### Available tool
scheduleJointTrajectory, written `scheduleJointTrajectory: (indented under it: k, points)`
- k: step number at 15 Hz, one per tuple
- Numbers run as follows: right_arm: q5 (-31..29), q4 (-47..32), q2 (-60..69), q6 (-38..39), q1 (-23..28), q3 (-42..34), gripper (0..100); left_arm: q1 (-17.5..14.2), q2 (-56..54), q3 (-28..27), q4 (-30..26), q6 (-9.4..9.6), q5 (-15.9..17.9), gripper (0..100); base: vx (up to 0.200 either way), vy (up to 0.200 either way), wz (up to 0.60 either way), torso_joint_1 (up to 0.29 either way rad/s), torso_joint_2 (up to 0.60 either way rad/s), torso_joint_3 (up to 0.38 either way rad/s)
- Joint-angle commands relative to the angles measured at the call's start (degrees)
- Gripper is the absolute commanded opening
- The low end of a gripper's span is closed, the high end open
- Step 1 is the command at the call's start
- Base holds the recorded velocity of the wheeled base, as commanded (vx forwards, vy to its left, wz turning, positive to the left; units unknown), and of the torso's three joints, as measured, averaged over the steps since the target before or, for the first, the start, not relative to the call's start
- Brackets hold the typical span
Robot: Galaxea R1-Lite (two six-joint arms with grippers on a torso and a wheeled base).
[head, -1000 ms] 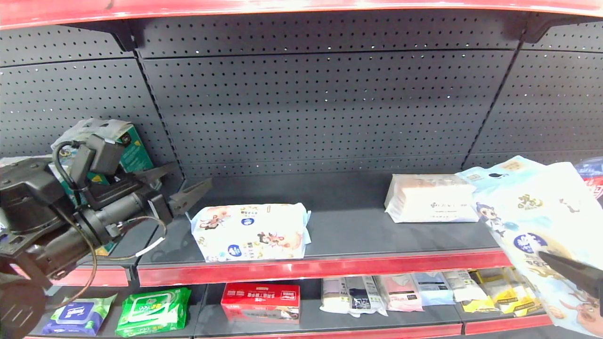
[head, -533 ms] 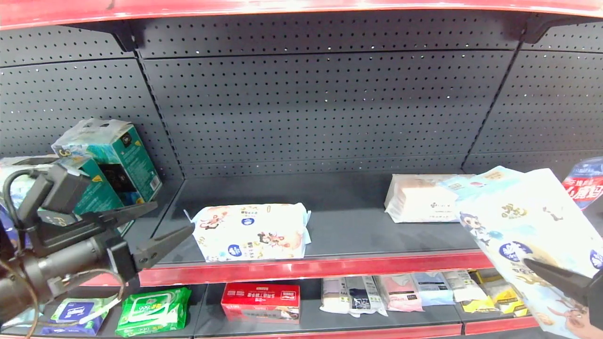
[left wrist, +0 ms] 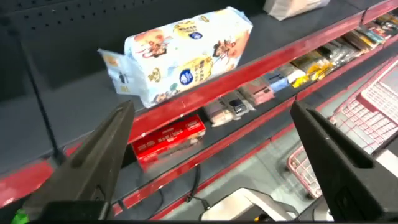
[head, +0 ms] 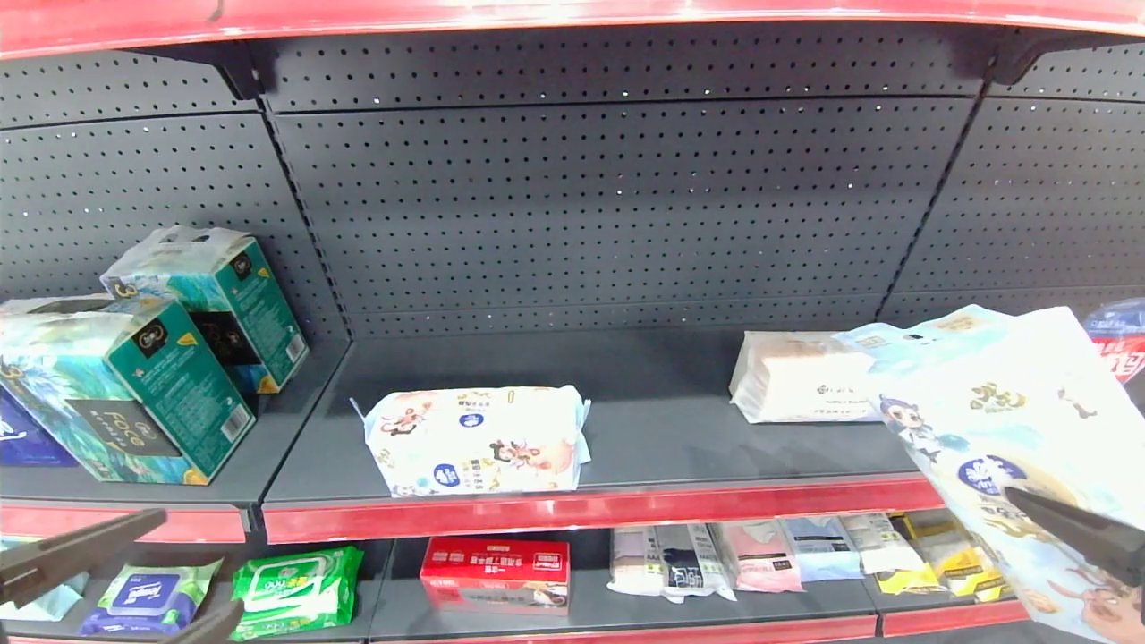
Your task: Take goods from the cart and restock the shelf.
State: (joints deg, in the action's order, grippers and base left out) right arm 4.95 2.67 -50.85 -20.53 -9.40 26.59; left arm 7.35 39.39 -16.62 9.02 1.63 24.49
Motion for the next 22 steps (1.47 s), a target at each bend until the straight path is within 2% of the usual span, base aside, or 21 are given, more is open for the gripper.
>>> scheduleJointTrajectory:
  k: [1,3,4,7,11,19,22]
  points:
    - [-0.1,-0.1,3.1,0.0,0.1,-0.8,0,-0.2,-11.5,-1.5,-5.9,0.04,-1.6,100,0.0,0.0,0.0,0.0,0.0,0.0]
    - [-0.4,-0.1,4.8,0.0,0.2,-1.7,0,-0.3,-17.2,-2.8,-12.3,0.04,-1.6,100,0.0,0.0,0.0,0.0,0.0,0.0]
    - [-0.5,-0.1,5.1,0.0,0.2,-1.9,0,-0.3,-18.9,-2.9,-13.6,0.04,-2.1,100,0.0,0.0,0.0,0.0,0.0,0.0]
    - [-0.5,-0.1,5.1,-0.1,0.1,-1.9,0,-0.3,-24.8,-3.1,-18.1,-0.05,-6.1,100,0.0,0.0,0.0,0.0,0.0,0.0]
    - [-0.4,-0.1,5.0,-0.1,0.1,-2.0,0,-0.4,-25.7,-3.2,-18.4,0.04,-6.2,100,0.0,0.0,0.0,0.0,0.0,0.0]
    - [-0.2,0.0,4.4,-0.1,0.0,-1.6,0,-0.4,-25.3,-3.4,-18.4,0.04,-6.5,100,0.0,0.0,0.6,0.004,0.0,0.002]
    - [0.0,0.1,2.6,-0.9,-0.2,0.5,0,-0.4,-25.8,-3.2,-18.4,0.04,-6.5,100,0.0,0.0,0.0,0.0,0.0,0.0]
